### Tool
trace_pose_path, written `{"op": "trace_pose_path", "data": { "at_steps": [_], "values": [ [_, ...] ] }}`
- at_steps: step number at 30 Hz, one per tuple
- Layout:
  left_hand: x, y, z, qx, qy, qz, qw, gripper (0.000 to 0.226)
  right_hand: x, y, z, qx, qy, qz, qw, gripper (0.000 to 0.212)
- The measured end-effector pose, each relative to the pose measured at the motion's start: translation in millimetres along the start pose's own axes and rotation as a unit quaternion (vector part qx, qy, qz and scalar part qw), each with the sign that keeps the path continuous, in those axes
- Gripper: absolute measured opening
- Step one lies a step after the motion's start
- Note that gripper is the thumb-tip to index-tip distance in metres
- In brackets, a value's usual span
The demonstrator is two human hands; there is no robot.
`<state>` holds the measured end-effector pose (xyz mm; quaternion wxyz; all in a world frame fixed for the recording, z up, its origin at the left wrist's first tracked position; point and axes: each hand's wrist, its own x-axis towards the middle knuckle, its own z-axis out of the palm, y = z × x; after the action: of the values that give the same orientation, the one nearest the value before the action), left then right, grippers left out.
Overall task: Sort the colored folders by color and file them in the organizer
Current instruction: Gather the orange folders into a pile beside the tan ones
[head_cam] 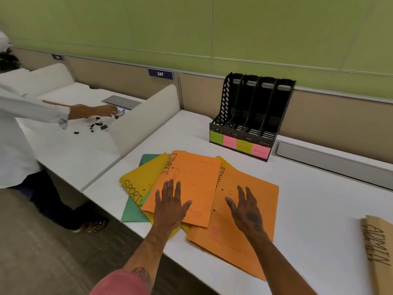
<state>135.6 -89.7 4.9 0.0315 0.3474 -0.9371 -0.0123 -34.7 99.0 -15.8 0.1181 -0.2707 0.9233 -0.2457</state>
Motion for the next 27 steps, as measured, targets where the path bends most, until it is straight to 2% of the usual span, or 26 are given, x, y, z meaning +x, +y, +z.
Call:
{"op": "trace_pose_path", "data": {
  "at_steps": [7,13,18,23,27],
  "values": [
    [32,-28,2,0.018,-0.005,-0.017,1.0,0.083,34,-53,40,-0.056,-0.04,-0.064,0.996,0.079],
    [70,-54,16,0.022,-0.023,-0.01,0.999,0.084,59,-79,67,-0.127,-0.069,-0.075,0.987,0.081],
    [96,-74,31,-0.02,-0.057,-0.006,0.998,0.085,74,-91,86,-0.146,-0.069,-0.044,0.986,0.081],
    [116,-89,42,-0.145,-0.125,-0.083,0.978,0.093,74,-100,103,-0.104,-0.065,0.017,0.992,0.082],
    [131,-91,43,-0.177,-0.17,-0.111,0.963,0.094,73,-106,105,-0.034,-0.046,0.074,0.996,0.079]
  ]
}}
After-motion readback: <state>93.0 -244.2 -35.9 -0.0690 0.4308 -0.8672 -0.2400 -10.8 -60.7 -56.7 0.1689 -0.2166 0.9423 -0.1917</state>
